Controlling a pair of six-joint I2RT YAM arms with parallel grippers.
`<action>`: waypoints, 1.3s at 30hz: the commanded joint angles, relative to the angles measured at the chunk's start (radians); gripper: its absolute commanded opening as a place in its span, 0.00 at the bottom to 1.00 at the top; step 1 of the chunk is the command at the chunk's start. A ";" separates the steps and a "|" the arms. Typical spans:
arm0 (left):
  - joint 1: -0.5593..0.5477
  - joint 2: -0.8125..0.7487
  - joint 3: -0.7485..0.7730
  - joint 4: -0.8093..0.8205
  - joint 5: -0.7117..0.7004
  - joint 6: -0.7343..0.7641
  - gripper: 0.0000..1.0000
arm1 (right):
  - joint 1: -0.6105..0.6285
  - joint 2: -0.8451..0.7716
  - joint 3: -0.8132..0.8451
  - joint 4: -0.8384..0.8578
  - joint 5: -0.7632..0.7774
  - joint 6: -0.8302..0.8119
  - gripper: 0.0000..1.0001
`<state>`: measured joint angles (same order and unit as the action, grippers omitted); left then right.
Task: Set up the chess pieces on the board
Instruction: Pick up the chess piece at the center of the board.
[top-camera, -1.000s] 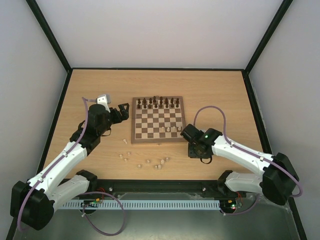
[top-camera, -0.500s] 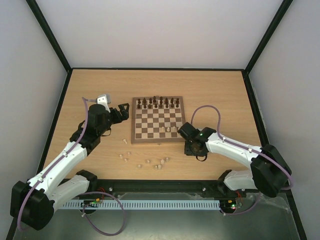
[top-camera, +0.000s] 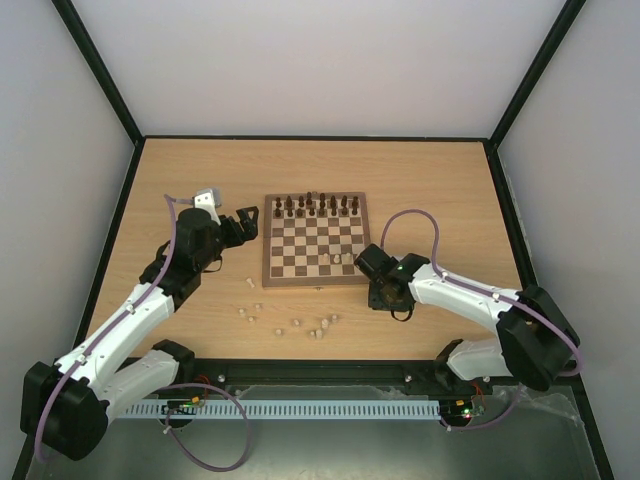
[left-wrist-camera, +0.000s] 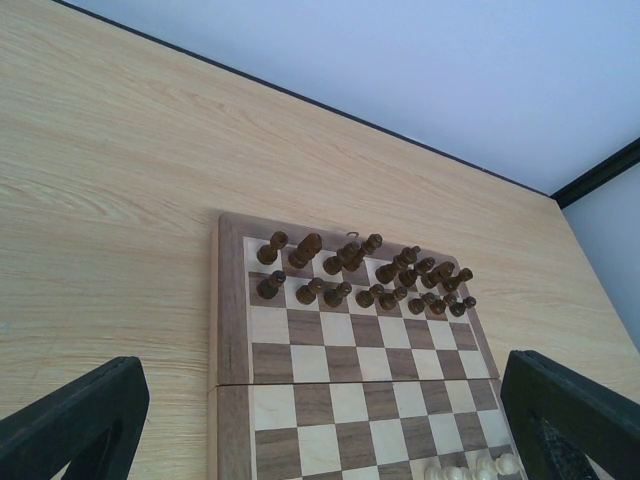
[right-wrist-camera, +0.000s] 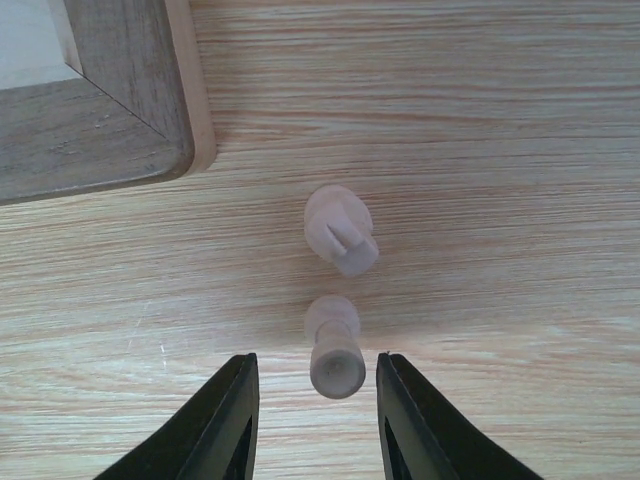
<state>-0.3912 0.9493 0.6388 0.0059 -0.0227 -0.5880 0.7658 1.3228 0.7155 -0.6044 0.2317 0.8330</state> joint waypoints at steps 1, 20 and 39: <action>0.006 0.001 0.011 -0.002 0.007 -0.003 1.00 | -0.006 -0.007 -0.014 -0.023 0.005 0.002 0.36; 0.006 -0.005 0.010 -0.002 0.012 -0.004 1.00 | -0.025 0.069 -0.006 0.026 0.029 -0.017 0.27; 0.008 0.006 0.011 -0.001 -0.001 -0.001 0.99 | 0.097 -0.021 0.127 -0.076 -0.072 -0.016 0.07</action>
<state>-0.3912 0.9516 0.6388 0.0059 -0.0227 -0.5880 0.8173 1.3334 0.7494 -0.5934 0.1867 0.8005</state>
